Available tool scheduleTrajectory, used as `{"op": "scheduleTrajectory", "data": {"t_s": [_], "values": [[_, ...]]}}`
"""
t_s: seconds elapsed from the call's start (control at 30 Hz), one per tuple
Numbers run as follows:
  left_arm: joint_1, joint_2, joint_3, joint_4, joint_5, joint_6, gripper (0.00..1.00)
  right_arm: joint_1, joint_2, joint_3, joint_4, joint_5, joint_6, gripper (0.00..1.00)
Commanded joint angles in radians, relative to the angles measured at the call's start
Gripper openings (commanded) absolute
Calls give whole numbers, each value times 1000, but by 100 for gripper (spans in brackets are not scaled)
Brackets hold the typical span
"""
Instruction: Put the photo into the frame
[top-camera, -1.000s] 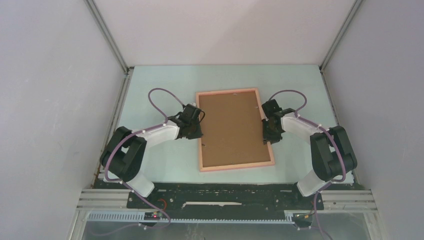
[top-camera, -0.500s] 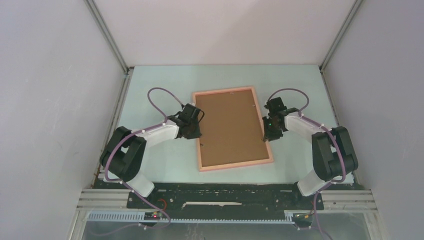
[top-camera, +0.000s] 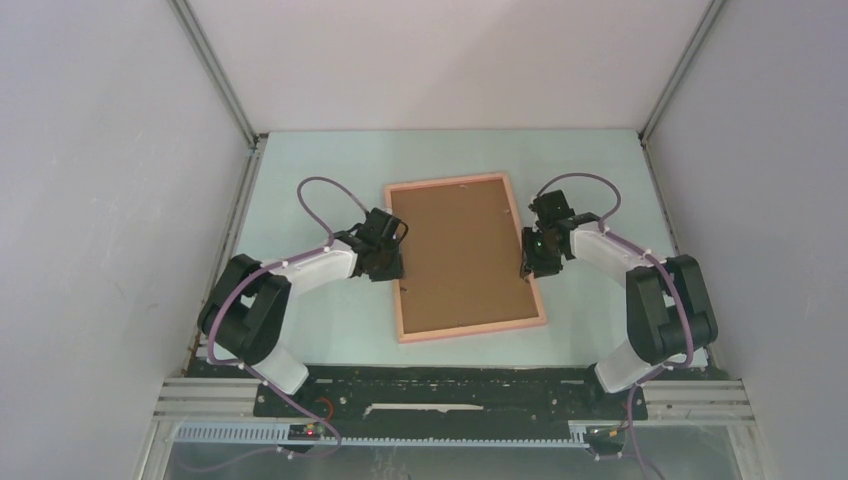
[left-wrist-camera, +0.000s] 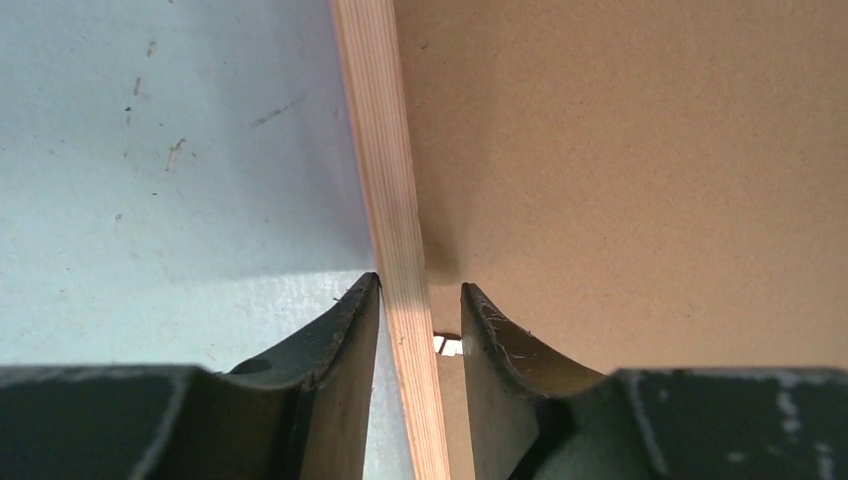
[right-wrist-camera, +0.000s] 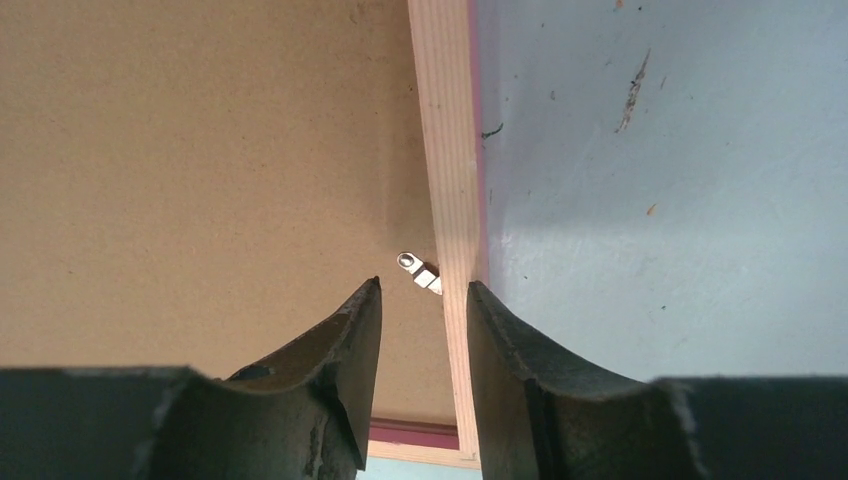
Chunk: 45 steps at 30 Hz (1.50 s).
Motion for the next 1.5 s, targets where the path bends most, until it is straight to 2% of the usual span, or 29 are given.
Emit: {"op": "scheduleTrajectory", "data": {"t_s": [0.0,0.07,0.23,0.47,0.8,1.03,1.1,1.17,1.2,1.27,1.3,1.47], "values": [[-2,-29,18,15,54,11,40,31,18,29,-54,80,6,47],[-1,-26,17,17,55,9,40,42,19,27,-71,99,2,49],[1,-31,13,18,55,13,40,59,27,27,-89,145,-17,45],[9,-25,19,20,55,16,40,93,50,45,-123,287,-19,53],[10,-22,20,22,55,16,40,91,95,73,-58,202,-17,51],[9,-22,16,24,55,15,40,87,122,80,-56,200,-20,50],[9,-21,13,27,55,14,40,87,127,79,-57,214,-20,47],[10,-20,13,31,80,10,40,84,134,80,-55,224,-18,39],[10,-20,12,32,84,9,40,84,134,81,-52,227,-17,30],[10,-20,10,32,85,9,40,86,137,80,-48,237,-22,7],[11,-21,10,32,85,10,40,86,141,81,-47,247,-23,0],[11,-21,5,32,84,9,39,85,141,77,-46,266,-33,0]]}}
